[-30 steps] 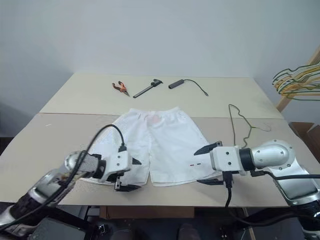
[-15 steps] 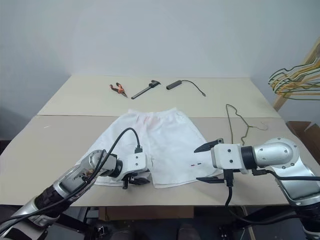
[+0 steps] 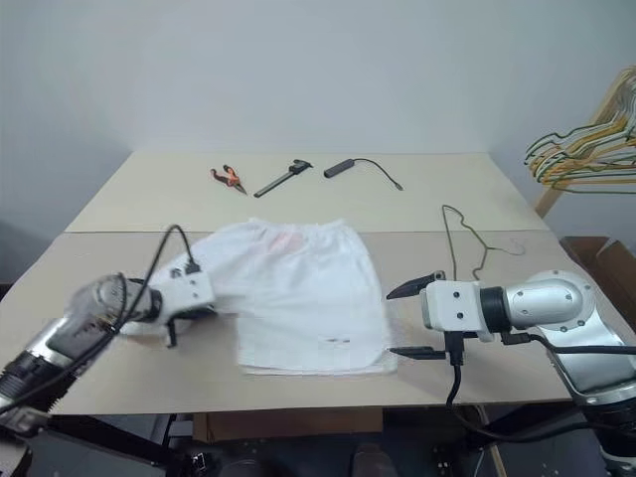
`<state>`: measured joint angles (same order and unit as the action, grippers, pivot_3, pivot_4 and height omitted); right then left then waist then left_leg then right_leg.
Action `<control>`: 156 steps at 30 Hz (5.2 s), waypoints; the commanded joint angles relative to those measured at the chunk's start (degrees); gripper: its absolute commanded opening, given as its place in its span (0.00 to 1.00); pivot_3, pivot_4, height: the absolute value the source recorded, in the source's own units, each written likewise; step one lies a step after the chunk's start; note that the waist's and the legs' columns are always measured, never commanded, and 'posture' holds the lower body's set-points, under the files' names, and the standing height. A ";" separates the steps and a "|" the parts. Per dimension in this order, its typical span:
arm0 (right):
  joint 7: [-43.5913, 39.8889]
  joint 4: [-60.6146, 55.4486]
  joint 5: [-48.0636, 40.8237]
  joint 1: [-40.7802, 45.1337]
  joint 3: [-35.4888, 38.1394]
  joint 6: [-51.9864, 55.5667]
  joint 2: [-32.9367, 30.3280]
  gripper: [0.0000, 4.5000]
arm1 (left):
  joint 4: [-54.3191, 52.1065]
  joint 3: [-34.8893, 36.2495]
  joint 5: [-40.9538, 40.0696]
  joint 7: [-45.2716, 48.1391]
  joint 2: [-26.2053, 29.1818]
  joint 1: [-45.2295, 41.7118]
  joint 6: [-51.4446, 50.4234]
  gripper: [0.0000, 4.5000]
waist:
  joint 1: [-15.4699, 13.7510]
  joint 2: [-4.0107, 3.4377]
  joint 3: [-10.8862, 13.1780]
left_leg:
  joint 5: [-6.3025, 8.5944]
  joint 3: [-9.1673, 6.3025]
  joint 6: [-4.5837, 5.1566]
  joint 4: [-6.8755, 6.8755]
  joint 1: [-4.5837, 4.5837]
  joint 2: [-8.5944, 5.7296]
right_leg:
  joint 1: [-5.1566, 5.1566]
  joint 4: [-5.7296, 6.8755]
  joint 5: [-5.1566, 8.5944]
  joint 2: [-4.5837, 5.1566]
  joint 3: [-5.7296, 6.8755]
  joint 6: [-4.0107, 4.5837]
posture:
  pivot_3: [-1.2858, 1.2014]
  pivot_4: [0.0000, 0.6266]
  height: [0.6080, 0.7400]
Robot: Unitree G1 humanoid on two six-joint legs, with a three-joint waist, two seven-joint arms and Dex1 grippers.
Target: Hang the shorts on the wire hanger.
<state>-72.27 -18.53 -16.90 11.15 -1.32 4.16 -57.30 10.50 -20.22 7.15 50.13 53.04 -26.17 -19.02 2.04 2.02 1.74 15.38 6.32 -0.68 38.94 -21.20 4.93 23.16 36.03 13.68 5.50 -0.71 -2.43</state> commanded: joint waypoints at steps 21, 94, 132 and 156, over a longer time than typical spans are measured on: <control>9.52 13.20 16.84 10.57 -9.60 -10.59 10.65 1.00 | -7.99 20.05 -7.23 3.45 4.34 5.63 6.18 0.99 | -0.81 0.01 0.01 | 0.01 0.04 -0.01 0.00 -0.07 0.02 | 0.10 0.09 0.00 0.01 0.03 -0.01 | 0.54 0.00 1.00; 40.43 24.15 54.54 11.40 -20.45 -4.48 17.34 0.01 | -25.63 10.54 -17.47 9.30 -3.14 5.25 -3.69 1.00 | 4.28 -0.07 0.00 | -0.09 -0.04 -0.20 -0.17 -0.01 0.02 | 0.08 0.07 0.00 -0.03 -0.02 0.00 | 0.47 0.00 1.00; 14.27 7.94 35.28 8.75 -10.71 -10.95 1.69 0.76 | -17.51 19.10 -27.95 12.54 0.05 7.36 -28.55 1.00 | 3.21 -0.04 0.01 | -0.04 -0.05 -0.12 -0.11 -0.02 0.02 | 0.09 0.07 0.04 -0.02 0.02 -0.02 | 0.49 0.00 1.00; -3.01 2.50 -5.13 11.86 -1.61 -4.06 1.97 0.77 | 5.26 2.38 -20.07 17.65 -6.95 -6.49 -29.52 0.87 | 3.09 -0.12 -0.06 | -0.03 -0.06 -0.10 -0.07 0.06 0.01 | -0.03 0.10 0.04 -0.02 0.02 -0.01 | 0.48 0.00 1.00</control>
<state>-75.00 -14.63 -21.04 21.87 -5.18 -0.57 -54.92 15.29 -16.88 -12.93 66.35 46.54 -32.81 -47.66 5.13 1.91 1.68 15.35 6.25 -0.79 38.86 -21.14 4.93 23.14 36.11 13.72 5.49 -0.69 -2.44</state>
